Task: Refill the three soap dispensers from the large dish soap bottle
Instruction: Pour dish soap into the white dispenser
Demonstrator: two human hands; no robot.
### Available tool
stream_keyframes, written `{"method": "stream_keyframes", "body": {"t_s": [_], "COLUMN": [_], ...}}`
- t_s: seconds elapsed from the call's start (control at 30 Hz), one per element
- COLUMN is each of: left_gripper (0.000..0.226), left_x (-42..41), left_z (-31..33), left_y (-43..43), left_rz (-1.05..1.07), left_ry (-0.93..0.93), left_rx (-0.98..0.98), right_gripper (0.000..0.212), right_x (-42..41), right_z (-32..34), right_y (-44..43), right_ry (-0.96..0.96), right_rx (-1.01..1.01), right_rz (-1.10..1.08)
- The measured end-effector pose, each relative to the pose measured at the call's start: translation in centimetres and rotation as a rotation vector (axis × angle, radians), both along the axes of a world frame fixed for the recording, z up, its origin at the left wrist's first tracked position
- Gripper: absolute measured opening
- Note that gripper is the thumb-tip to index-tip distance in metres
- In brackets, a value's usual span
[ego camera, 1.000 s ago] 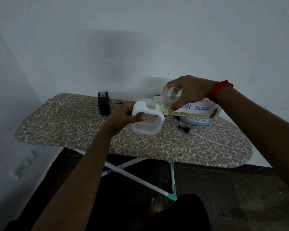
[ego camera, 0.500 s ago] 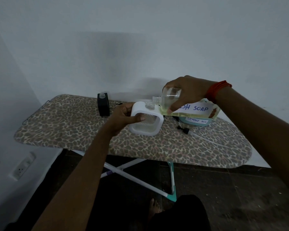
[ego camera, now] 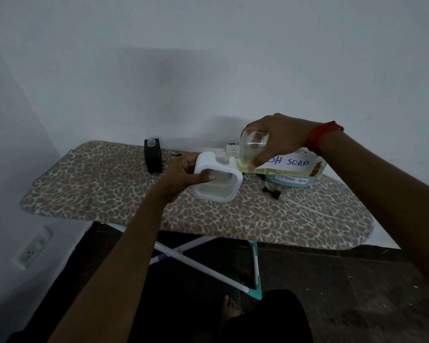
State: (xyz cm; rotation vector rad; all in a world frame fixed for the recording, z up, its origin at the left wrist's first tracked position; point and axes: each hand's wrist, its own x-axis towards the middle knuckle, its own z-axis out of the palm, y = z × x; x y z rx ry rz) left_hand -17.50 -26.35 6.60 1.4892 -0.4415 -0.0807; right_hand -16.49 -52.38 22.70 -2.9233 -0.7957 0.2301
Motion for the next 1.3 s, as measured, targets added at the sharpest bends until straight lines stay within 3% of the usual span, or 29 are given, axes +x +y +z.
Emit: {"method": "stream_keyframes", "body": {"t_s": [0.63,1.3], "left_gripper": [0.052,0.047], "left_x": [0.16,0.21], "left_z": [-0.31,-0.32], "left_y": [0.06,0.36], "left_rz": [-0.049,-0.064], "left_ry": [-0.020,-0.005], "left_rx": [-0.046,-0.089], "right_gripper": [0.071,0.079], "right_x": [-0.02,-0.06], "right_z": [0.22,0.40], "right_y": [0.20,0.38], "right_ry": [0.001,-0.005], "right_rx": [0.007,-0.004], "right_rz": [0.006,0.001]}}
